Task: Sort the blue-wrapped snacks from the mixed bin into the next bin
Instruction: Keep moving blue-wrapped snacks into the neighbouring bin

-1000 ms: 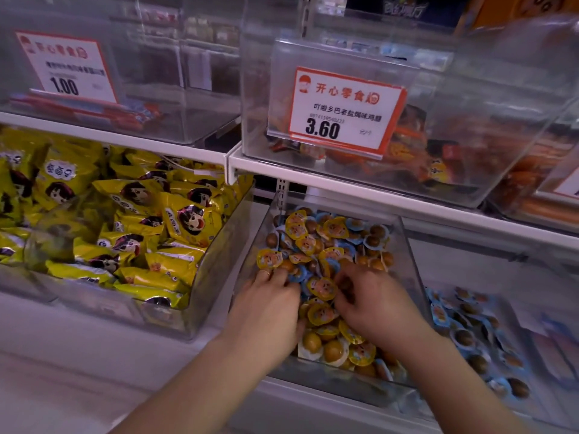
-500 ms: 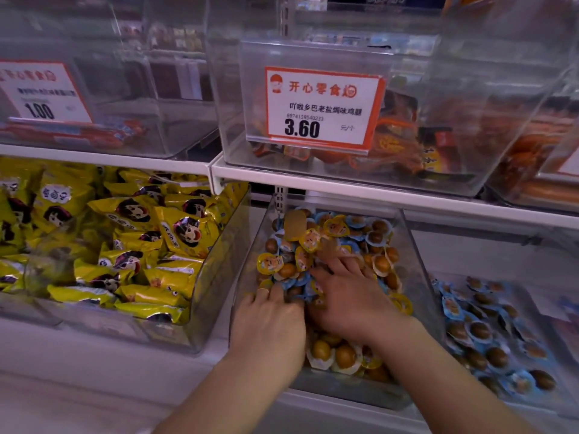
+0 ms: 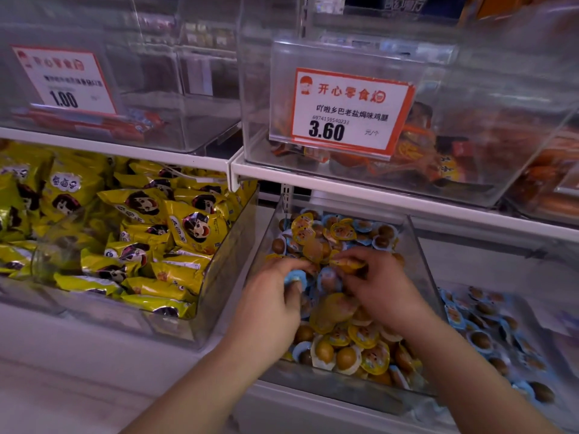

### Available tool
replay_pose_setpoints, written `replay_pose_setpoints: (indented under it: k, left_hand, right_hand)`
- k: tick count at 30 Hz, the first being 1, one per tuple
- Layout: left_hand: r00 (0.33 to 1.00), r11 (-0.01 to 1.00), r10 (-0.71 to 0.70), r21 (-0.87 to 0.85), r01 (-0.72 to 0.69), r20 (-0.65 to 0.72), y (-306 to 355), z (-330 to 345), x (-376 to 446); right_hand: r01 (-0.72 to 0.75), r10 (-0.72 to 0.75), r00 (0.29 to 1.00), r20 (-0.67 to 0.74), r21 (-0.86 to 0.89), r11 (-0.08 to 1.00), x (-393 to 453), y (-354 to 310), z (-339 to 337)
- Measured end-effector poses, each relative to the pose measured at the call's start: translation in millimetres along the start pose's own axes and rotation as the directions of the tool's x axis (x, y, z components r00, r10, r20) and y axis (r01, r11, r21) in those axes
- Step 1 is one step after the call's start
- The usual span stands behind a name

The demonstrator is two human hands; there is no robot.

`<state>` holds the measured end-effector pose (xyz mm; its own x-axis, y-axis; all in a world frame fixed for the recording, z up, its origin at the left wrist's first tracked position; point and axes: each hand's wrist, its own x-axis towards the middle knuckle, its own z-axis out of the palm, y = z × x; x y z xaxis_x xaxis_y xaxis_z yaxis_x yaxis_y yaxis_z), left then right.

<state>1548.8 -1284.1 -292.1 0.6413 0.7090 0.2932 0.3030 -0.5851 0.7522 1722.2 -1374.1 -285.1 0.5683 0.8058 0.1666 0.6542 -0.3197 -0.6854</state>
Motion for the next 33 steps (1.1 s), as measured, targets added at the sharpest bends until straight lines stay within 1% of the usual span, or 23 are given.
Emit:
replay_pose_setpoints:
  k: [1, 2, 3, 6, 8, 11, 13, 15, 17, 18, 20, 22, 23, 24, 25, 26, 27, 28, 29, 31, 32, 33]
  left_hand:
    - [1.0, 1.0, -0.015, -0.021, 0.015, 0.01, -1, 0, 1]
    - [0.999, 1.0, -0.024, -0.008, 0.024, 0.037, -2, 2, 2]
    - [0.997, 0.999, -0.025, 0.039, 0.023, 0.07, -3, 4, 2]
    - [0.993, 0.957, 0.015, 0.286, -0.048, 0.119, -6, 16, 2]
    - [0.99, 0.925, 0.046, 0.369, -0.092, 0.131, -5, 20, 4]
    - [0.972, 0.898, 0.123, 0.394, -0.195, 0.2, -8, 24, 8]
    - [0.961, 0.896, 0.14, 0.382, -0.225, 0.238, -10, 23, 11]
    - [0.963, 0.915, 0.126, 0.347, -0.207, 0.24, -13, 23, 13]
    - [0.963, 0.922, 0.121, 0.332, -0.199, 0.241, -14, 25, 13]
    - [0.962, 0.921, 0.121, 0.335, -0.2, 0.243, -14, 26, 13]
    - [0.969, 0.923, 0.135, 0.33, -0.198, 0.206, -15, 25, 13]
    - [0.987, 0.958, 0.134, 0.244, -0.152, 0.088, -16, 22, 13]
    - [0.994, 0.982, 0.106, 0.153, -0.109, 0.027, -16, 20, 14]
    - [0.998, 0.998, 0.06, 0.018, -0.059, -0.02, -16, 18, 16]
    - [0.999, 0.99, -0.006, -0.143, 0.0, -0.037, -15, 17, 17]
    - [0.997, 0.959, -0.073, -0.277, 0.062, -0.029, -13, 15, 18]
    - [0.994, 0.936, -0.112, -0.337, 0.103, -0.007, -12, 13, 17]
    - [0.994, 0.942, -0.109, -0.319, 0.107, 0.012, -12, 12, 16]
    - [0.996, 0.968, -0.078, -0.235, 0.084, 0.033, -12, 12, 14]
    - [0.993, 0.999, 0.009, 0.035, -0.013, 0.114, -13, 13, 10]
    - [0.988, 0.988, 0.044, 0.14, -0.065, 0.149, -13, 15, 8]
    - [0.984, 0.973, 0.07, 0.204, -0.104, 0.165, -13, 16, 8]
  right_hand:
    - [-0.027, 0.029, 0.999, -0.03, 0.058, 0.998, -1, 1, -4]
    - [-0.043, 0.046, 0.998, -0.033, 0.062, 0.997, -2, 2, -8]
    - [-0.063, 0.064, 0.998, -0.013, 0.033, 0.997, -4, 3, -11]
    - [-0.109, 0.116, 0.992, 0.054, -0.116, 0.987, -12, 4, -12]
    - [-0.092, 0.105, 0.993, 0.059, -0.2, 0.976, -18, 5, -7]
    - [0.034, -0.027, 0.999, 0.028, -0.278, 0.96, -25, 6, -2]
    - [0.145, -0.132, 0.989, 0.066, -0.27, 0.952, -29, 4, -1]
    - [0.233, -0.207, 0.97, 0.131, -0.231, 0.945, -32, 0, 2]
    - [0.27, -0.215, 0.95, 0.226, -0.247, 0.931, -33, -2, 7]
    - [0.274, -0.198, 0.944, 0.263, -0.292, 0.916, -32, -1, 9]
    - [0.267, -0.163, 0.948, 0.273, -0.407, 0.874, -27, 3, 11]
    - [0.23, -0.144, 0.968, 0.207, -0.491, 0.84, -22, 5, 7]
    - [0.201, -0.135, 0.978, 0.161, -0.528, 0.825, -20, 6, 5]
    - [0.159, -0.112, 0.987, 0.119, -0.561, 0.812, -17, 7, 3]
    - [0.11, -0.074, 0.994, 0.085, -0.58, 0.807, -14, 9, 2]
    - [0.063, -0.028, 0.997, 0.07, -0.578, 0.814, -12, 10, 1]
    - [0.031, 0.017, 0.997, 0.08, -0.563, 0.826, -11, 11, 1]
    - [0.024, 0.045, 0.993, 0.11, -0.555, 0.832, -11, 11, 3]
    - [0.04, 0.056, 0.987, 0.152, -0.565, 0.824, -12, 10, 6]
    - [0.069, 0.07, 0.977, 0.202, -0.608, 0.791, -12, 9, 11]
    - [0.072, 0.077, 0.976, 0.206, -0.629, 0.774, -11, 8, 13]
    - [0.069, 0.081, 0.976, 0.2, -0.644, 0.762, -9, 7, 15]
